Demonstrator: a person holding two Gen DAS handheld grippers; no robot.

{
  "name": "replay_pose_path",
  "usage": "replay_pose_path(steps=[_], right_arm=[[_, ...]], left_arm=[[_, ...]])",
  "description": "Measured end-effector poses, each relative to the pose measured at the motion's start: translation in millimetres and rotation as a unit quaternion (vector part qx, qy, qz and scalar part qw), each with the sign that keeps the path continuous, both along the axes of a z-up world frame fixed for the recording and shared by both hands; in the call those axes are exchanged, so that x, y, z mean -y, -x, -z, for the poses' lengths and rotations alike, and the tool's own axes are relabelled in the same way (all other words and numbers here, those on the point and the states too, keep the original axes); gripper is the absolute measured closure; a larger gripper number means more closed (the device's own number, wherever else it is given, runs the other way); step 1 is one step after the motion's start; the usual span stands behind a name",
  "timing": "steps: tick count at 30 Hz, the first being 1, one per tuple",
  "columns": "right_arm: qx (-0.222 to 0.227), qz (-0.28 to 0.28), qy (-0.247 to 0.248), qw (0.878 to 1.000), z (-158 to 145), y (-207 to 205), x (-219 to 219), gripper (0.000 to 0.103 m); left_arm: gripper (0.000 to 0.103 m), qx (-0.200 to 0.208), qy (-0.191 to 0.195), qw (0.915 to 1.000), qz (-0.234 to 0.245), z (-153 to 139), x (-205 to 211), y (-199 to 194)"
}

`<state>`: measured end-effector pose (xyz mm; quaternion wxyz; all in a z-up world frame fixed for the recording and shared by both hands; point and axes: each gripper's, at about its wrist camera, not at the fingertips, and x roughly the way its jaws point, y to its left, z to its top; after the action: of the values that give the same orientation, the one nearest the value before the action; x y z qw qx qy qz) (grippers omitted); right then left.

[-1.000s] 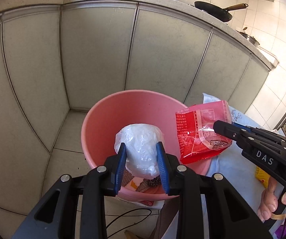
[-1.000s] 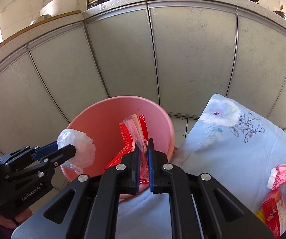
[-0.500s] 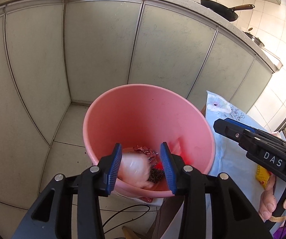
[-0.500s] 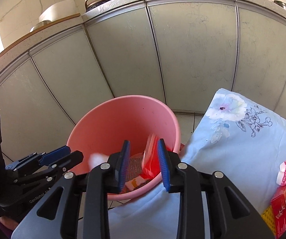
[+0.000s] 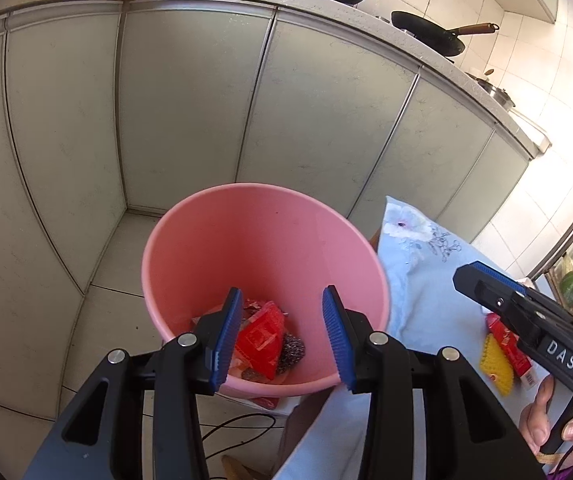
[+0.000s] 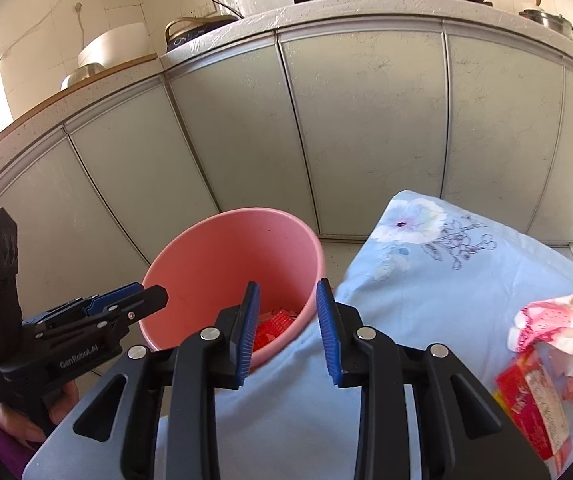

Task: Collect trash
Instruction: 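Move both open tools back over the remaining trash on the table, then lower the left tool and close it on the pink-and-white paper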

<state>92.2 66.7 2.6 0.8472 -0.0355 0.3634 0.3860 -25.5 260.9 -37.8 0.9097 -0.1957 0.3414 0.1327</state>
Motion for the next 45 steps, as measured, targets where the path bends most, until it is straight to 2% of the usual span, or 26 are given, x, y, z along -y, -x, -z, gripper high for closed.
replay_pose_path(steps=[13, 20, 23, 30, 37, 40, 45], right_arm=[[0.02, 0.047, -0.006, 0.999, -17.1, 18.8, 66.7, 0.073], [0.024, 0.104, -0.008, 0.994, -15.6, 22.0, 123.0, 0.073], [0.02, 0.138, -0.01, 0.99, -13.5, 20.4, 153.1, 0.073], [0.021, 0.215, -0.004, 0.976, -3.8, 11.1, 212.6, 0.073], [0.016, 0.245, -0.001, 0.969, 9.0, 1.3, 242.4, 0.073], [0.017, 0.251, -0.001, 0.968, 12.7, -0.8, 247.9, 0.073], [0.014, 0.261, -0.005, 0.965, 20.8, -6.0, 256.0, 0.073]], left_arm=[[0.062, 0.014, -0.012, 0.9986, 0.049, -21.3, 42.3, -6.2], [0.062, 0.015, -0.023, 0.9963, 0.081, -25.3, 69.6, -10.9], [0.062, 0.015, -0.039, 0.9938, 0.102, -27.6, 85.2, -15.1], [0.062, 0.02, -0.043, 0.9864, 0.157, -36.8, 123.0, -30.5], [0.062, 0.032, -0.048, 0.9762, 0.209, -50.0, 166.1, -57.3], [0.062, 0.031, -0.04, 0.9734, 0.223, -53.8, 180.3, -71.9], [0.062, 0.013, 0.01, 0.9737, 0.227, -55.7, 194.2, -108.1]])
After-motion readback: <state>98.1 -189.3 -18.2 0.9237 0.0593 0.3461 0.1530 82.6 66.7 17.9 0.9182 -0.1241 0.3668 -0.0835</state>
